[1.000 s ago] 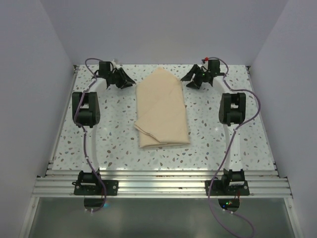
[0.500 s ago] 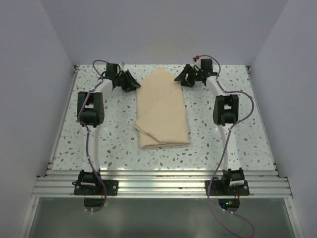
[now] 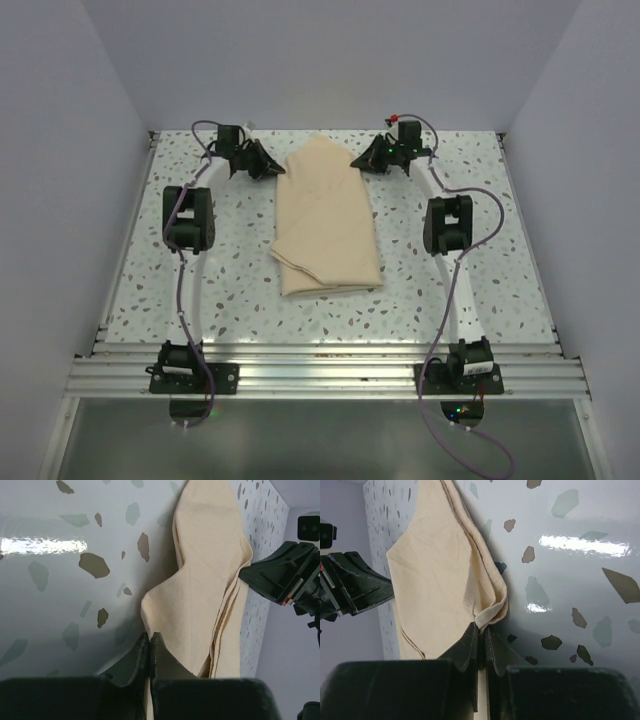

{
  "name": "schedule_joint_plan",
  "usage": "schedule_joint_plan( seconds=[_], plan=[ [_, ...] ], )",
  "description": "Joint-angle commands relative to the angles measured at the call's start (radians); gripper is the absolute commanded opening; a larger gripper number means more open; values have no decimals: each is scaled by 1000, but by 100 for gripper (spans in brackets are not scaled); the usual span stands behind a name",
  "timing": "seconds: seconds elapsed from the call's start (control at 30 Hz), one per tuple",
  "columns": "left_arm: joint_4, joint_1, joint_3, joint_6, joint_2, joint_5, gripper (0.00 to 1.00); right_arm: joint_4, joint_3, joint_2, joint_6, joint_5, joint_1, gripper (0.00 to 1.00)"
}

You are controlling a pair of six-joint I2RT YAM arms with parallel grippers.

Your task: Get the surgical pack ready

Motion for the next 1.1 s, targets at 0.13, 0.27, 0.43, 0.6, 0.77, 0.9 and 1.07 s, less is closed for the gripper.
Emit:
schedule_joint_plan(
  seconds=[0.13,0.27,0.43,0.6,0.77,0.9,1.07],
  plan=[
    [-25,2,77,-1,-89,35,0,-8,-26,-134,66,7,40,0],
    [-61,4,-29,57,-195,49,0,-74,-66,-206,52,-8,34,0],
    [-91,2,-204,134,-322,29,0,-165,-201,-338,8,-1,33,0],
    [-129,1,-317,195,-439,13,0,-249,-333,-467,-47,-11,31,0],
    [-118,-7,-443,203,-575,16,0,-329,-429,-570,-99,3,31,0],
    [-147,-41,-506,227,-661,-2,0,-354,-564,-666,-116,30,28,0],
    [-161,-68,-584,232,-778,-11,0,-340,-722,-777,-101,24,30,0]
  ],
)
